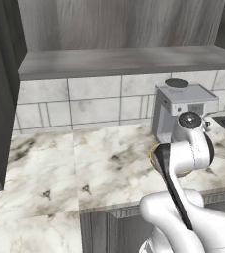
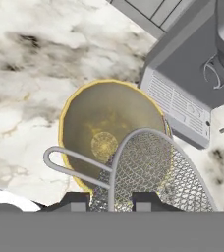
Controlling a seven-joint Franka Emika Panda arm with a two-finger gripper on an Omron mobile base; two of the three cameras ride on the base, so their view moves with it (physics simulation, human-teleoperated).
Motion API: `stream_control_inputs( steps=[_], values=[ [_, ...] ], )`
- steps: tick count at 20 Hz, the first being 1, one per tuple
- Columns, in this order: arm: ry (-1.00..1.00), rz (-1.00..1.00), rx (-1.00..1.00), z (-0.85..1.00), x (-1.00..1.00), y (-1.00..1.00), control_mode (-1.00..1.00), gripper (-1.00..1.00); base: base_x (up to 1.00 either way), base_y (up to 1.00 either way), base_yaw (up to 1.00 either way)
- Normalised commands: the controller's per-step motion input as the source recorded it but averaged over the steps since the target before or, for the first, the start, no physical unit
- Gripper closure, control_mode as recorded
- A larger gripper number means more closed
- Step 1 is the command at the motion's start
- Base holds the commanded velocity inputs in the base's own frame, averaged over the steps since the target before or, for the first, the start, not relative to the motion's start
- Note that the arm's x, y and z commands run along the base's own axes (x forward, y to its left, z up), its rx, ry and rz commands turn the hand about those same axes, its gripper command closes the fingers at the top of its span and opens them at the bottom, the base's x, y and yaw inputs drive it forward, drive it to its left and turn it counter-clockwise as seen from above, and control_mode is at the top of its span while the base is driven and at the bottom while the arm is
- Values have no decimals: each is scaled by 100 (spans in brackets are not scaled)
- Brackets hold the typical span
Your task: Open the cabinet and setup a tea strainer by placing it in the bowl upright.
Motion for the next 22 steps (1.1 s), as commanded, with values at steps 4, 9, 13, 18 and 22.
stream_control_inputs(
  steps=[4, 9, 13, 18, 22],
  values=[
    [-5, -1, 0, -39, 31, 0, -100, 100, 0, 0, 0],
    [-6, -11, 0, -41, 24, 0, -100, 100, 0, 0, 0],
    [-14, -13, 0, -45, 13, 0, -100, 100, 0, 0, 0],
    [-16, -11, 0, -40, 5, 0, -100, 100, 0, 0, 0],
    [-19, -9, 0, -36, 0, 0, -100, 100, 0, 0, 0]
  ],
)
